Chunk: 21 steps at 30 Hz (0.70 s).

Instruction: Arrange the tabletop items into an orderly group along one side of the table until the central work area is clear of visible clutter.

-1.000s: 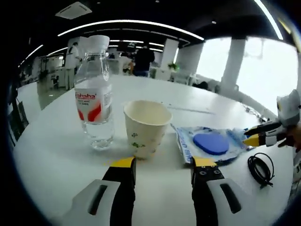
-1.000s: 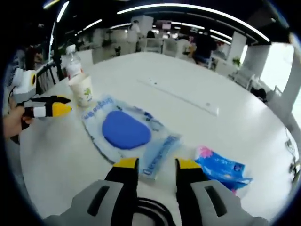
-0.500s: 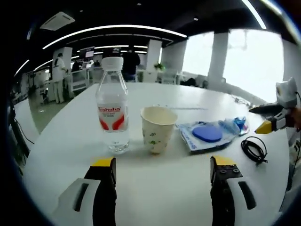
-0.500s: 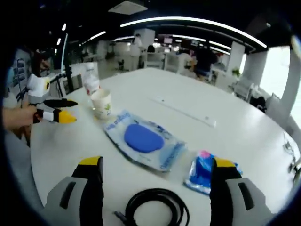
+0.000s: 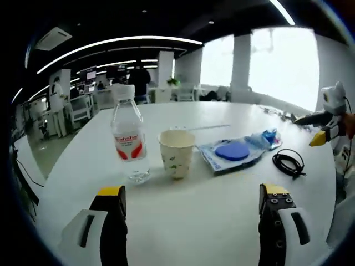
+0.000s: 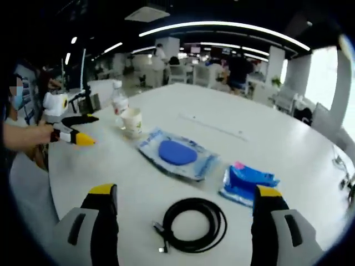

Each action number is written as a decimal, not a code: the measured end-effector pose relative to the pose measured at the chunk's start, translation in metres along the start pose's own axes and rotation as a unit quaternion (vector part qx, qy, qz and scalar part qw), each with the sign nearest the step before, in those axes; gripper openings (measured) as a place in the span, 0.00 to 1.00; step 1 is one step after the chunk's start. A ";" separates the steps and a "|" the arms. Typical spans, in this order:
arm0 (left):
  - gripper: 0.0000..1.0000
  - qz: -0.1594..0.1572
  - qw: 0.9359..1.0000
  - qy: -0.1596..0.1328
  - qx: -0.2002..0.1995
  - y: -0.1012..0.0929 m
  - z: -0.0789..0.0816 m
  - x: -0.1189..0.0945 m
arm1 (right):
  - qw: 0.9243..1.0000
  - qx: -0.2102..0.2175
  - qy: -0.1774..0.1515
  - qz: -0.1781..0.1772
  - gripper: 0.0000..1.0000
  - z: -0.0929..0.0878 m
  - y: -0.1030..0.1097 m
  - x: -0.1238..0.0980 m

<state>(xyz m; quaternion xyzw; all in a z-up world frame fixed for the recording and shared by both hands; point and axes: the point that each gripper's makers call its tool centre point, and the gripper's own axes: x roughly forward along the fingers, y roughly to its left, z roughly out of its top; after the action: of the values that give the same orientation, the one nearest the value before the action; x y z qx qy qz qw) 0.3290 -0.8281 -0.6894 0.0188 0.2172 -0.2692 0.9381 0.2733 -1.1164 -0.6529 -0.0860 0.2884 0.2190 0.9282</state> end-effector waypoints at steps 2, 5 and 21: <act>1.00 -0.005 1.000 0.002 0.001 -0.001 0.000 -0.004 | 1.000 0.002 -0.005 0.002 1.00 -0.001 0.001 -0.006; 1.00 -0.008 1.000 0.004 0.001 0.000 0.001 -0.009 | 1.000 0.005 -0.012 0.006 1.00 -0.002 0.003 -0.015; 1.00 -0.019 1.000 0.008 0.015 -0.014 0.008 -0.045 | 1.000 0.019 -0.023 -0.004 1.00 -0.021 -0.003 -0.063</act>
<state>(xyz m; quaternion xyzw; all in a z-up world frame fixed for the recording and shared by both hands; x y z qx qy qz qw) 0.2909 -0.8195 -0.6622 0.0313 0.2211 -0.2898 0.9307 0.2183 -1.1477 -0.6339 -0.0644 0.2709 0.2116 0.9369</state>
